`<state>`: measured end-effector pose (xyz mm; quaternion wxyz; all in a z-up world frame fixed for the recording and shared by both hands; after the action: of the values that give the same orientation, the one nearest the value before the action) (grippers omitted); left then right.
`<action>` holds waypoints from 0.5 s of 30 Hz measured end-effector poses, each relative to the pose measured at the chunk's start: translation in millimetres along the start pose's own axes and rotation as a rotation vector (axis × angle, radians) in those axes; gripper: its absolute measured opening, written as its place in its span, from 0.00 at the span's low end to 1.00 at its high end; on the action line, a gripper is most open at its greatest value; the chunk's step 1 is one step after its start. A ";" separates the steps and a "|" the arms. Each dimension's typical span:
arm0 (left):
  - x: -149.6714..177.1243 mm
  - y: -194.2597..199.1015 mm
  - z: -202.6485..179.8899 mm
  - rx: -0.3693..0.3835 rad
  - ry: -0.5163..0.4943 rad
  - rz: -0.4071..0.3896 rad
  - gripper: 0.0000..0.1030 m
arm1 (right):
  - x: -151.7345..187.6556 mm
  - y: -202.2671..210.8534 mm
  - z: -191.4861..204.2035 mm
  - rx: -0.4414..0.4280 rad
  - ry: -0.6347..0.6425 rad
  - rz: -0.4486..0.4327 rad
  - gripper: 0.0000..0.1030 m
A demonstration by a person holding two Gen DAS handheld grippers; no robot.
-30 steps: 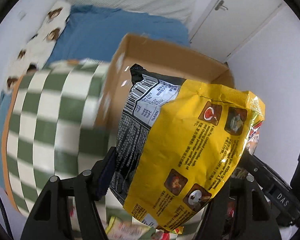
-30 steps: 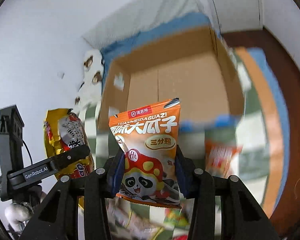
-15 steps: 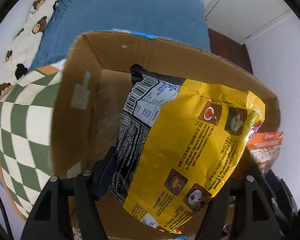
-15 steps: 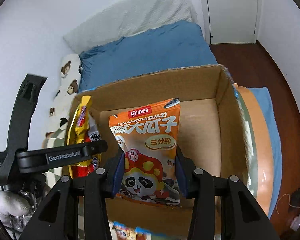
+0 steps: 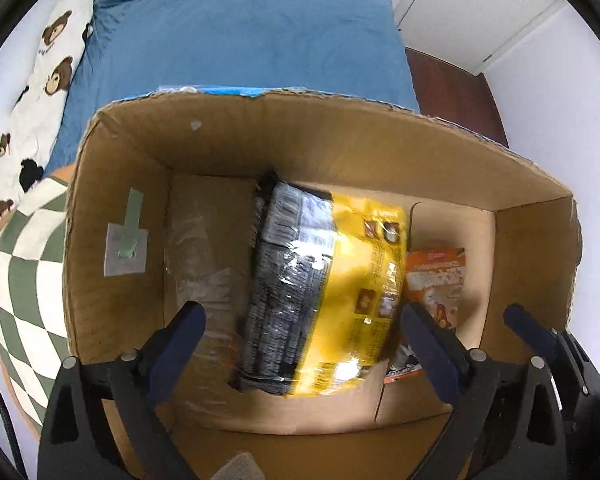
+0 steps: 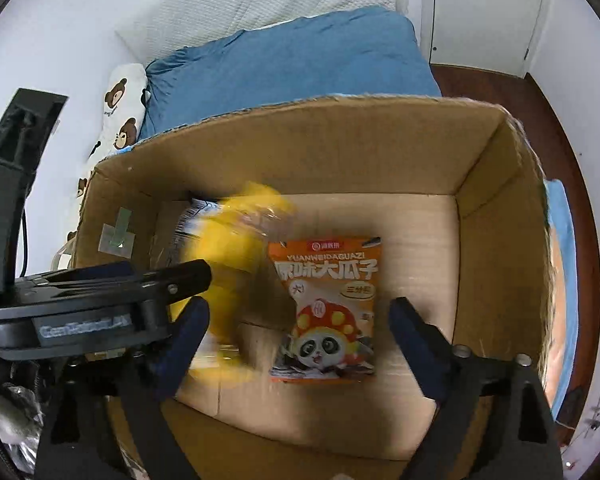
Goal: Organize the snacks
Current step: 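Carry both bags into the cardboard box and open both tools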
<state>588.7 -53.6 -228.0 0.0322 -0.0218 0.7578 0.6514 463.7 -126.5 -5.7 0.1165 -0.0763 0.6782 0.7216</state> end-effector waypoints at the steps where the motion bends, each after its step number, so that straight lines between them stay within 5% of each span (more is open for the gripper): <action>1: 0.0 1.7 -0.8 -0.004 -0.007 -0.004 0.97 | 0.9 -0.2 -2.4 0.001 -0.005 0.004 0.91; 15: 67.6 73.5 14.3 -0.036 -0.033 -0.262 0.98 | 44.5 45.8 -12.0 0.093 -0.039 -0.074 0.91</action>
<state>516.1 -27.8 -162.9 0.1294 -0.1105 0.7361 0.6552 407.9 -138.1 25.6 0.1598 -0.0819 0.7054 0.6857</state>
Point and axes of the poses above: each gripper's, at about its wrist camera, not at the fingertips, and y roughly against the way its jaws point, z to its left, x to its underside, the point moved 3 cm from there along -y, roughly the way its jaws point, and after that the axes turned 1 degree about -y, right-handed, at the moved point
